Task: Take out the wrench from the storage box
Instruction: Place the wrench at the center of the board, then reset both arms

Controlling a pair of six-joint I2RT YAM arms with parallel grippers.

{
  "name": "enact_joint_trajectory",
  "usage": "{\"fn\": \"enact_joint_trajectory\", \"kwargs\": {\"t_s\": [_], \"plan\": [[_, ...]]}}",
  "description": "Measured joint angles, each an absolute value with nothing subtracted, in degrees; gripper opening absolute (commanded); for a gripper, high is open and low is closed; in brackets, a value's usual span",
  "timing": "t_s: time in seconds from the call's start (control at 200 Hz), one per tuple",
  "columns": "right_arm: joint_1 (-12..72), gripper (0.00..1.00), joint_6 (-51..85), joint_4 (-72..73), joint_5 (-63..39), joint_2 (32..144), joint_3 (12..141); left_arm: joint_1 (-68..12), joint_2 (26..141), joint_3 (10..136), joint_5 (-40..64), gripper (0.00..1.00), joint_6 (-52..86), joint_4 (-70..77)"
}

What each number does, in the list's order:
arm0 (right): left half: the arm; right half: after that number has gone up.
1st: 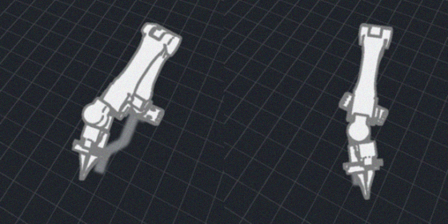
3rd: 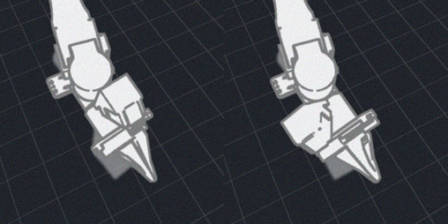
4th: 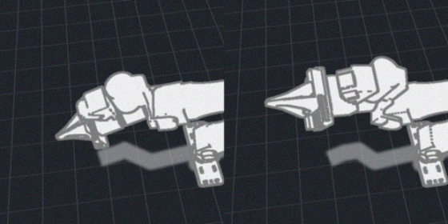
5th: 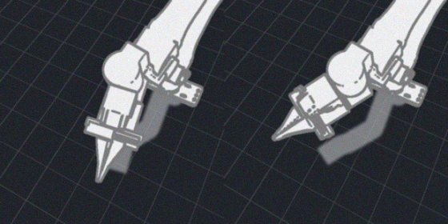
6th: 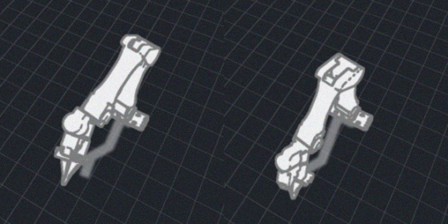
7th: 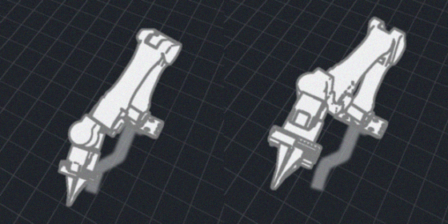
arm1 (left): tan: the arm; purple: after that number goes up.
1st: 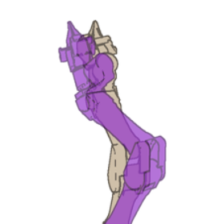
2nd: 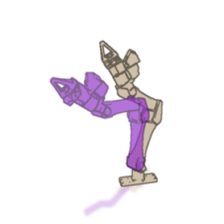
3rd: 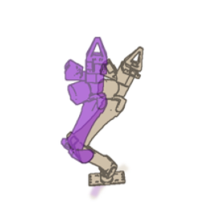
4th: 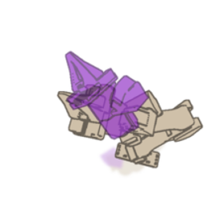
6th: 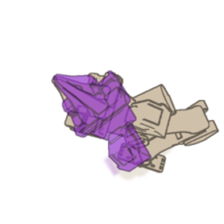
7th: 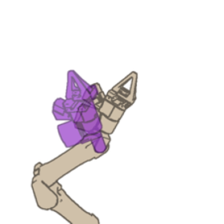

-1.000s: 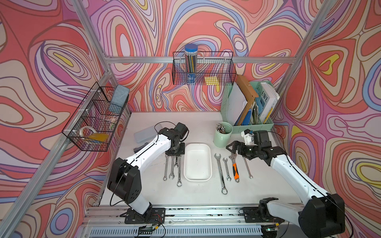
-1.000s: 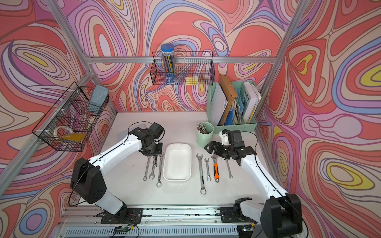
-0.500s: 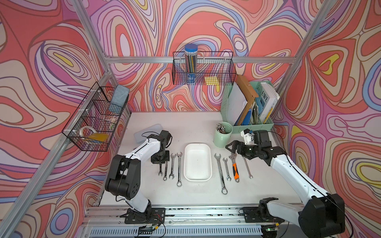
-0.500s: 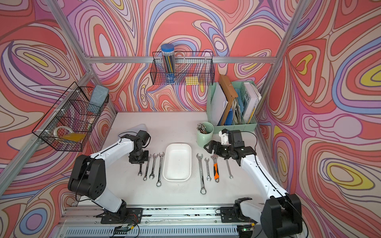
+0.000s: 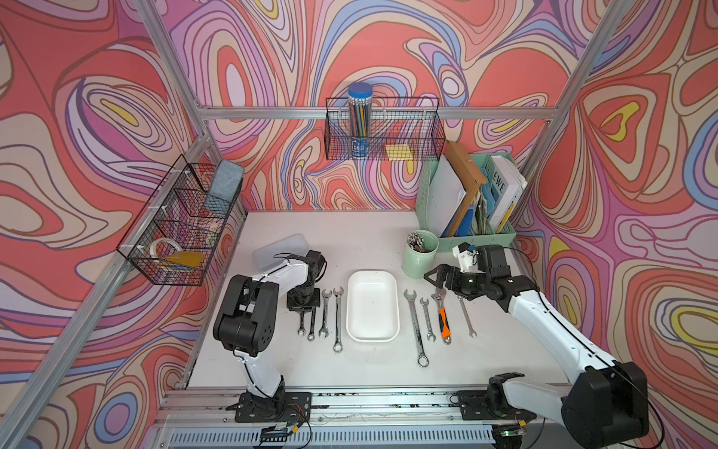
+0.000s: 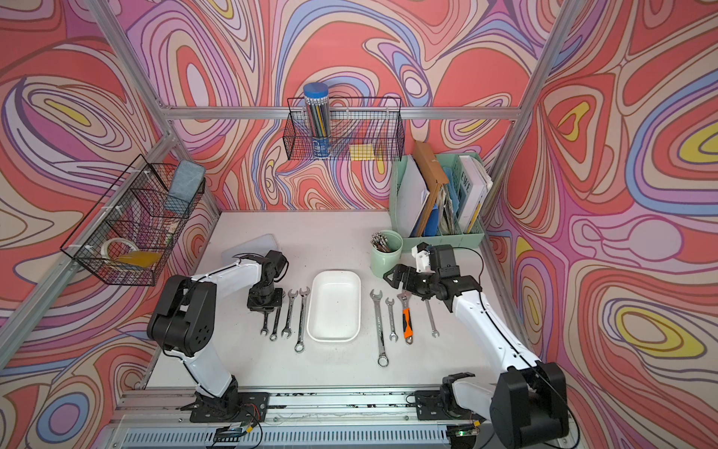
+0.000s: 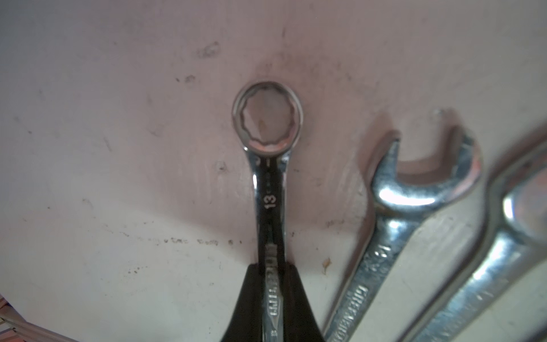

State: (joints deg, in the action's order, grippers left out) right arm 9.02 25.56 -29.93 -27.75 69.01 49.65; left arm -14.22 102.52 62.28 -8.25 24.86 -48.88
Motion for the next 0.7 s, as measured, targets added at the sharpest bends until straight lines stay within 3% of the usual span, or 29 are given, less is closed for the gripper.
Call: {"fn": "enact_joint_trajectory", "kwargs": {"t_s": [0.275,0.541,0.701], "plan": [[9.02,0.98,25.54,-29.93,-27.73,69.12,49.47,-14.20,102.89,62.72,-8.54,0.29,24.75,-49.54],[9.02,0.98,25.08,-30.55,-26.81,69.12,49.63,-13.93,101.89,62.96,-7.27,0.40,24.58,-50.15],[8.54,0.98,24.03,-32.23,-23.18,68.16,50.78,-13.93,95.94,64.93,-5.89,0.63,23.99,-50.78]]}}
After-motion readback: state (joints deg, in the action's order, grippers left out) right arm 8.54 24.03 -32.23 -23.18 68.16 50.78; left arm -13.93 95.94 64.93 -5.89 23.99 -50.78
